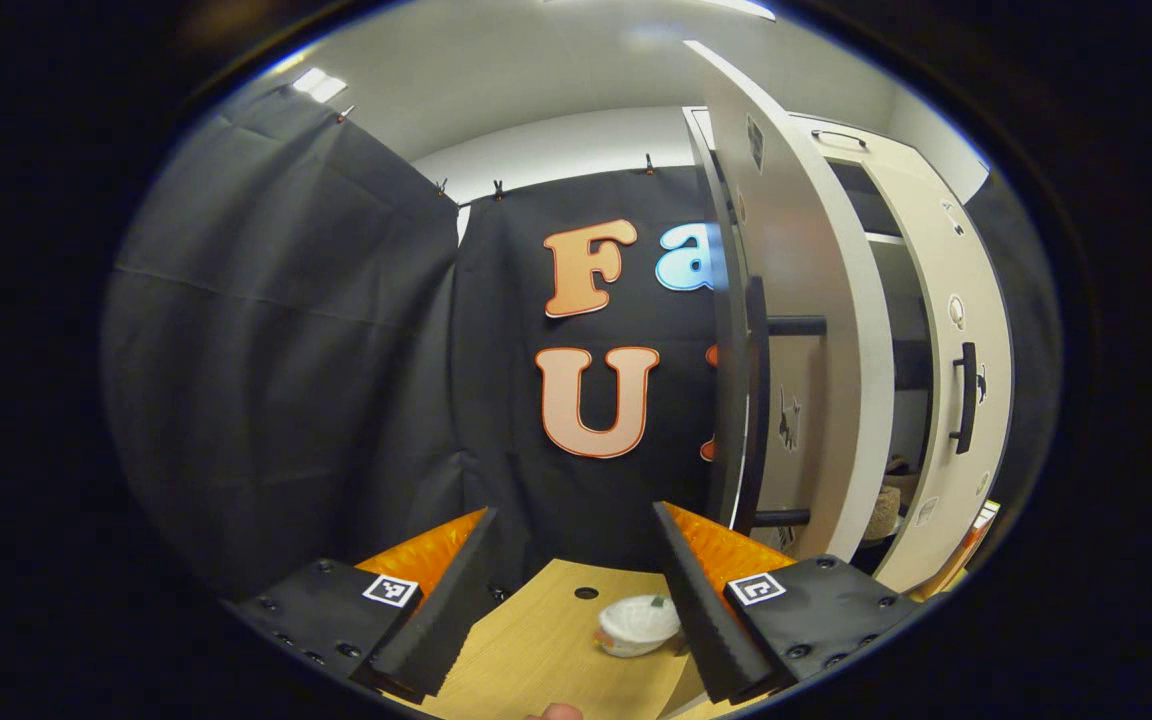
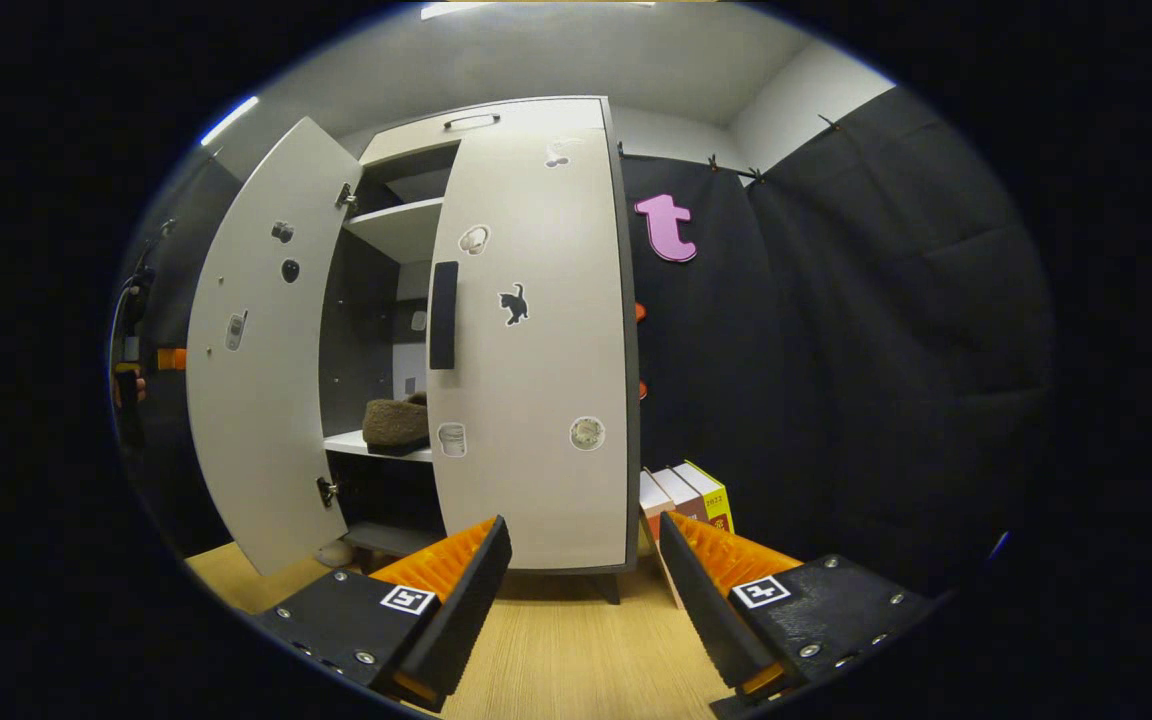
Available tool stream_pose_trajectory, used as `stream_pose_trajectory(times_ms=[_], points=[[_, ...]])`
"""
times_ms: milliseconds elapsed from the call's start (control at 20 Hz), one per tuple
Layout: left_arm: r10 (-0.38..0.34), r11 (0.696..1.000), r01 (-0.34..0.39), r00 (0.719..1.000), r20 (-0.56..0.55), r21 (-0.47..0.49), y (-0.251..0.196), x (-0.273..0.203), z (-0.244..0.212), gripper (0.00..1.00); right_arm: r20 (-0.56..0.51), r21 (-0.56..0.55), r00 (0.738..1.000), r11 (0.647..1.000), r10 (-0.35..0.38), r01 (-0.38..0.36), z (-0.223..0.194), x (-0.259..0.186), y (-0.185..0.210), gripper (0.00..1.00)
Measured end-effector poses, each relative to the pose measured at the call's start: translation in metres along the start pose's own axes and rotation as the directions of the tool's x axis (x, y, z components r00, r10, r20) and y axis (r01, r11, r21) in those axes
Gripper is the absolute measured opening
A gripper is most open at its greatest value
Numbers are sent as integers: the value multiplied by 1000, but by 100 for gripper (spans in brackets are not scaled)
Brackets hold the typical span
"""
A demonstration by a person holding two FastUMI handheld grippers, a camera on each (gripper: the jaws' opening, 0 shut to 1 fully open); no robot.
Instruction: Grab one shoe with the right hand and put it into the shoe cabinet, grab the other shoe with the left hand and put it into the shoe cabinet; then close the right door with the right hand and the left door with the left hand.
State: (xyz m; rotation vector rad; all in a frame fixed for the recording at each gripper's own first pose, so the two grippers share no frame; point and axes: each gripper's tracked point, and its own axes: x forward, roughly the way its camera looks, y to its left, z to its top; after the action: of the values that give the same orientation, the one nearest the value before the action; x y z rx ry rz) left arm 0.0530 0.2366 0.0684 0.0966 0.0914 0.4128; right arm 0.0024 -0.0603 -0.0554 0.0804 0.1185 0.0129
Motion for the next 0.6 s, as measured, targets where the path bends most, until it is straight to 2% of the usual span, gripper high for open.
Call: stream_pose_trajectory(times_ms=[350,400,500,600], points=[[-49,999,49,999,9,22,-20,-11,2,96,11,3,999,999,-41,41,7,-2,-15,92],[-60,998,59,998,12,26,-25,-13,4,94,12,8,999,999,-39,39,7,-2,-15,92],[-92,996,91,996,13,25,-42,-18,4,96,15,19,999,999,-33,33,9,-2,-13,92],[-144,989,144,990,9,24,-64,-23,5,94,17,22,999,999,-29,29,9,-3,-10,92]])
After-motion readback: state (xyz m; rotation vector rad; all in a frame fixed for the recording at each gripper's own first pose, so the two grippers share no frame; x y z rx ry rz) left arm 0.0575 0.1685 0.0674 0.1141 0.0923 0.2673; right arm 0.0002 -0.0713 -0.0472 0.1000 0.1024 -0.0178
